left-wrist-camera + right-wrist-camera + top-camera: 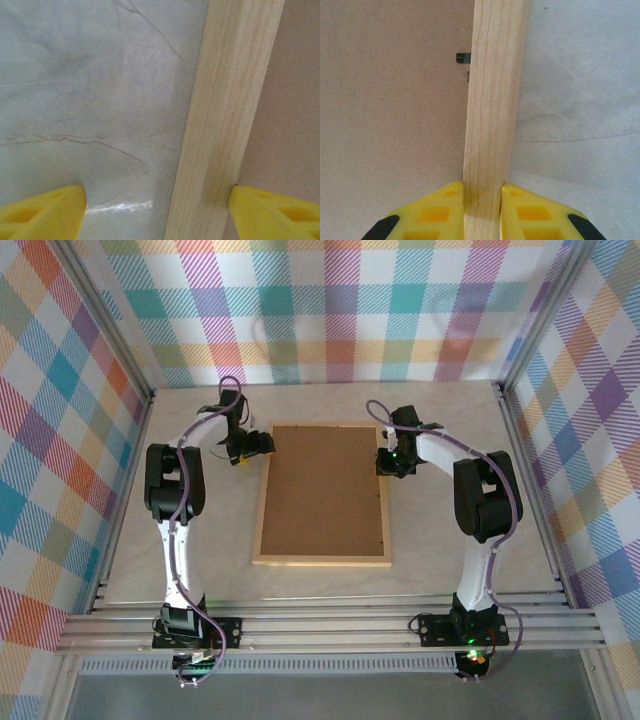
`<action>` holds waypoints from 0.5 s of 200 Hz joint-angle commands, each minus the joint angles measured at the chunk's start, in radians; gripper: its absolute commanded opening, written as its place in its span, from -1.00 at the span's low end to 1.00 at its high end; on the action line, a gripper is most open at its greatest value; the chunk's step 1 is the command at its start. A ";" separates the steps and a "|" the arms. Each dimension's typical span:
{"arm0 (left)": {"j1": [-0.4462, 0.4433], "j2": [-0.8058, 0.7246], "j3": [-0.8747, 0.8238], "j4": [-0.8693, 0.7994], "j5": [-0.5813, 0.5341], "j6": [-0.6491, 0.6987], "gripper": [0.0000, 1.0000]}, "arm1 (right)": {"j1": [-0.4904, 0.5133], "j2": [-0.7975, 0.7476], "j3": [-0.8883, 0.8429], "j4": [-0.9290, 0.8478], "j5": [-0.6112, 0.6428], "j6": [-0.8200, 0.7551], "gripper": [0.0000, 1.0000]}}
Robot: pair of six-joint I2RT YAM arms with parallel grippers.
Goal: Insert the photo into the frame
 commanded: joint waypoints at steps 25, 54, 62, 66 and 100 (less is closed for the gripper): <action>-0.090 0.106 0.028 -0.103 -0.067 0.050 0.54 | 0.023 0.033 -0.021 -0.025 -0.101 -0.002 -0.62; -0.108 0.143 0.063 -0.145 -0.072 0.063 0.52 | 0.025 0.036 -0.017 -0.025 -0.107 0.002 -0.62; -0.118 0.157 0.076 -0.163 -0.076 0.067 0.51 | 0.026 0.038 -0.017 -0.023 -0.109 0.003 -0.61; -0.123 0.163 0.080 -0.171 -0.074 0.067 0.51 | 0.025 0.039 -0.014 -0.022 -0.110 0.004 -0.62; -0.150 0.186 0.069 -0.174 -0.079 0.058 0.50 | 0.030 0.042 -0.024 -0.015 -0.117 0.011 -0.62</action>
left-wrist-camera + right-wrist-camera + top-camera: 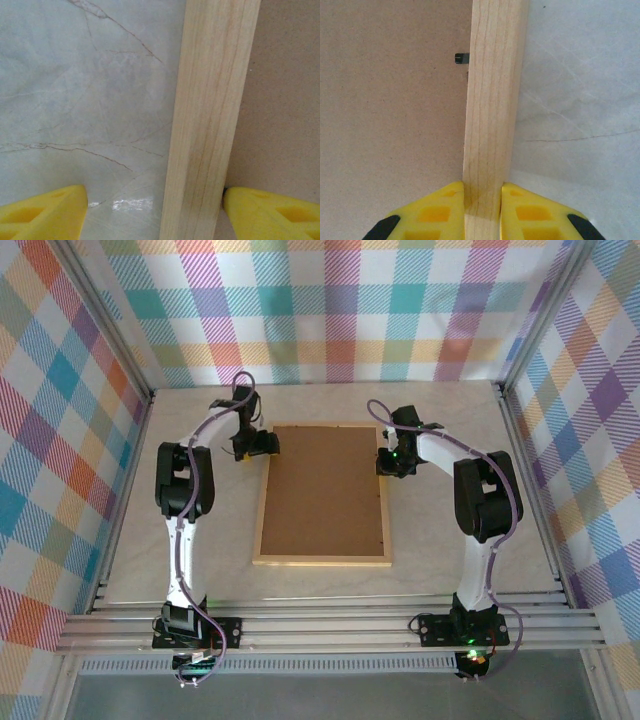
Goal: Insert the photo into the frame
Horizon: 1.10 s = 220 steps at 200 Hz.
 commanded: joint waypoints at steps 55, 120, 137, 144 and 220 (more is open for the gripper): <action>-0.100 0.115 -0.072 -0.065 0.022 -0.003 0.51 | 0.031 0.032 -0.029 -0.017 -0.099 0.004 -0.62; -0.094 0.011 -0.024 -0.087 0.053 -0.011 0.58 | 0.031 0.025 -0.036 -0.047 -0.022 0.009 -0.62; -0.087 -0.023 -0.021 -0.088 0.041 -0.023 0.59 | 0.031 0.019 -0.041 -0.049 0.024 0.016 -0.63; -0.085 -0.041 -0.022 -0.088 0.029 -0.025 0.60 | 0.030 0.017 -0.039 -0.052 0.034 0.018 -0.63; -0.009 -0.301 -0.172 -0.048 -0.021 -0.040 0.60 | 0.030 0.022 -0.007 -0.067 0.062 0.030 -0.62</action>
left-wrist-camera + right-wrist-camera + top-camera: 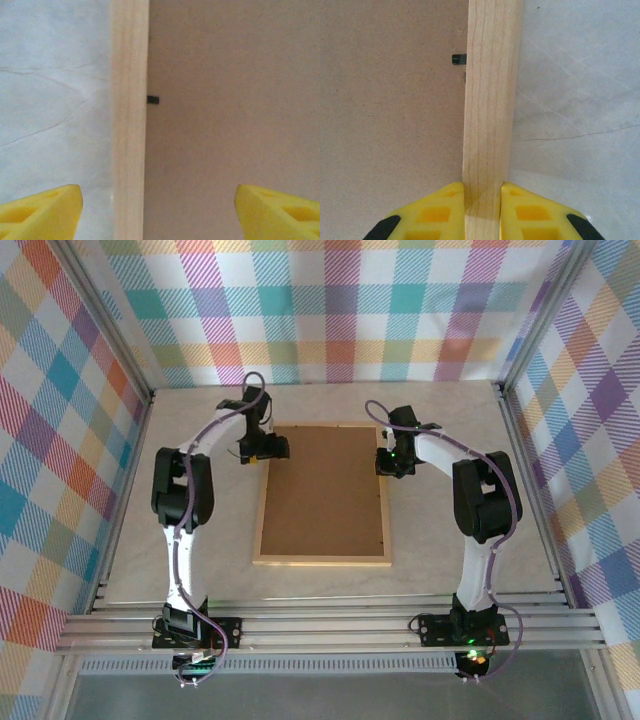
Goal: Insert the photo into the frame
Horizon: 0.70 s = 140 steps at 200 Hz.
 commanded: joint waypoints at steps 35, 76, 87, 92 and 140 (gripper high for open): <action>0.061 -0.250 -0.252 0.055 -0.028 -0.051 0.61 | 0.015 0.023 -0.007 -0.062 0.006 0.006 -0.62; 0.071 -0.357 -0.451 0.131 -0.025 -0.096 0.61 | 0.014 0.021 -0.006 -0.063 0.009 0.006 -0.62; 0.071 -0.370 -0.486 0.153 -0.007 -0.104 0.61 | 0.015 0.023 -0.007 -0.063 0.009 0.006 -0.62; 0.071 -0.375 -0.501 0.165 0.006 -0.107 0.61 | 0.015 0.023 -0.007 -0.062 0.009 0.007 -0.62; 0.070 -0.338 -0.564 0.248 0.059 -0.144 0.61 | 0.014 0.024 -0.015 -0.056 -0.001 0.014 -0.62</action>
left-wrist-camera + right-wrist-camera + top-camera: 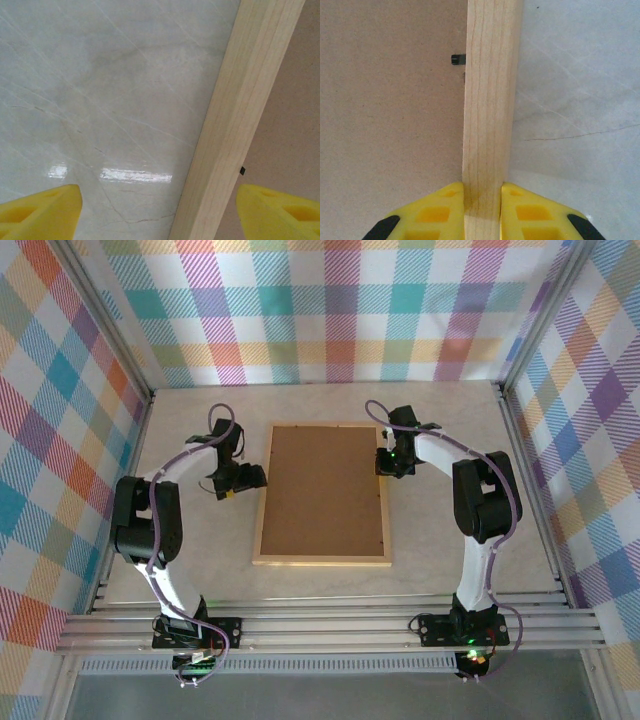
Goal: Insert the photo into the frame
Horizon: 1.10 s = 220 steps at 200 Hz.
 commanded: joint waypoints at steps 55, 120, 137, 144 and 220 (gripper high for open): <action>0.004 0.031 -0.032 0.086 0.049 -0.048 0.61 | 0.016 0.022 -0.018 -0.053 0.000 0.011 -0.62; -0.002 0.017 -0.061 0.068 0.040 -0.048 0.61 | 0.015 0.024 -0.021 -0.051 0.000 0.012 -0.62; -0.004 0.016 -0.071 0.073 0.041 -0.047 0.61 | 0.015 0.024 -0.022 -0.049 0.000 0.013 -0.62; -0.005 0.021 -0.073 0.075 0.041 -0.047 0.61 | 0.015 0.025 -0.022 -0.048 0.000 0.012 -0.62; -0.009 0.063 -0.036 0.092 0.042 -0.048 0.61 | 0.015 0.023 -0.031 -0.044 -0.010 0.016 -0.61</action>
